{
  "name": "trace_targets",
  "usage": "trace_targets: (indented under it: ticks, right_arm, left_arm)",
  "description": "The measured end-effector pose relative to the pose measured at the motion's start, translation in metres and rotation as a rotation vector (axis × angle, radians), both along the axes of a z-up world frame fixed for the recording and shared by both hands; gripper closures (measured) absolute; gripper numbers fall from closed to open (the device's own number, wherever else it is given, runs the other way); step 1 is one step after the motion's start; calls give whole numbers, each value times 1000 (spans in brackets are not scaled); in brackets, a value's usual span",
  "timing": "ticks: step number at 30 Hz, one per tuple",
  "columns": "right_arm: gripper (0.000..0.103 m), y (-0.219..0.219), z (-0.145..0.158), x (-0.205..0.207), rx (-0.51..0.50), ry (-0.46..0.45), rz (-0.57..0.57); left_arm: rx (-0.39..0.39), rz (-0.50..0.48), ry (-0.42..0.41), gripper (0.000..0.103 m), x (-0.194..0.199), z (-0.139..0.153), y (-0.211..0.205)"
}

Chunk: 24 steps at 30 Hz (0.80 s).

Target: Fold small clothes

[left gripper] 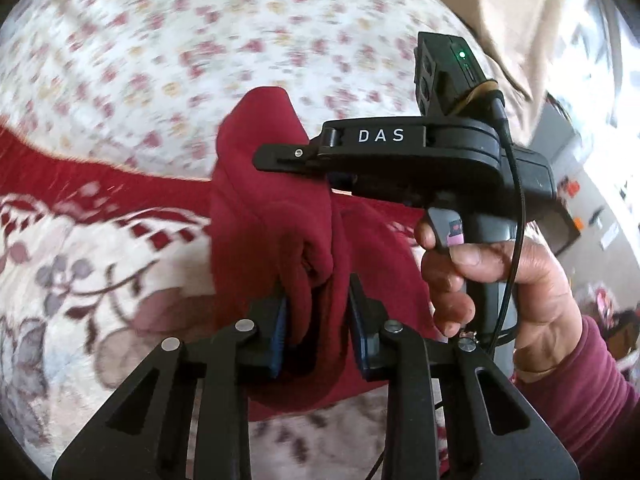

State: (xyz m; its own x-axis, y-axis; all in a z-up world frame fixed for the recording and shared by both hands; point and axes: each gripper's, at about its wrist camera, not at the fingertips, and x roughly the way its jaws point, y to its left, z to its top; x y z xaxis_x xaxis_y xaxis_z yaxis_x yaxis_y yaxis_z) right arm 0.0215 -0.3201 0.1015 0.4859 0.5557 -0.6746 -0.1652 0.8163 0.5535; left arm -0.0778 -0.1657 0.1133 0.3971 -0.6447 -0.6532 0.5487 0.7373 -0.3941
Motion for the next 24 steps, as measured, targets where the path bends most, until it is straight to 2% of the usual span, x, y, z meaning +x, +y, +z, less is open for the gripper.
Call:
trace_targets:
  ticks: [4, 7, 8, 12, 14, 17, 18, 19, 20, 21, 22, 23, 24]
  right_arm:
    - [85, -47, 9, -24, 10, -19, -50]
    - [86, -83, 4, -39, 20, -13, -102]
    - [86, -100, -1, -46, 27, -4, -132]
    - [87, -145, -30, -59, 54, 53, -228]
    - [87, -157, -54, -60, 32, 103, -275]
    - [87, -171, -76, -63, 81, 150, -303]
    - [85, -175, -75, -65, 103, 146, -310]
    - [77, -177, -70, -70, 128, 135, -314]
    - [70, -178, -63, -75, 142, 121, -311]
    - [52, -179, -57, -81, 159, 106, -303]
    - [44, -177, -51, -87, 183, 93, -291]
    - [44, -175, -47, -93, 201, 87, -279]
    - [44, -169, -41, -101, 213, 86, -255]
  left_arm:
    - [16, -74, 0, 78, -9, 2, -52]
    - [39, -132, -1, 83, -15, -6, -91]
    - [46, -147, 3, 87, -16, -10, -102]
    - [88, -193, 57, 88, -21, -37, -146]
    - [113, -203, 103, 88, -17, -53, -160]
    - [117, -218, 107, 87, -20, -45, -154]
    - [111, -230, 103, 81, -22, -37, -147]
    - [105, -240, 99, 76, -24, -29, -139]
    - [103, -240, 85, 64, -26, -17, -124]
    - [97, -227, 63, 55, -31, -9, -111]
    - [87, -206, 34, 51, -33, 0, -98]
    - [80, -169, -8, 45, -34, 8, -80]
    - [83, -143, -31, 43, -34, 11, -71]
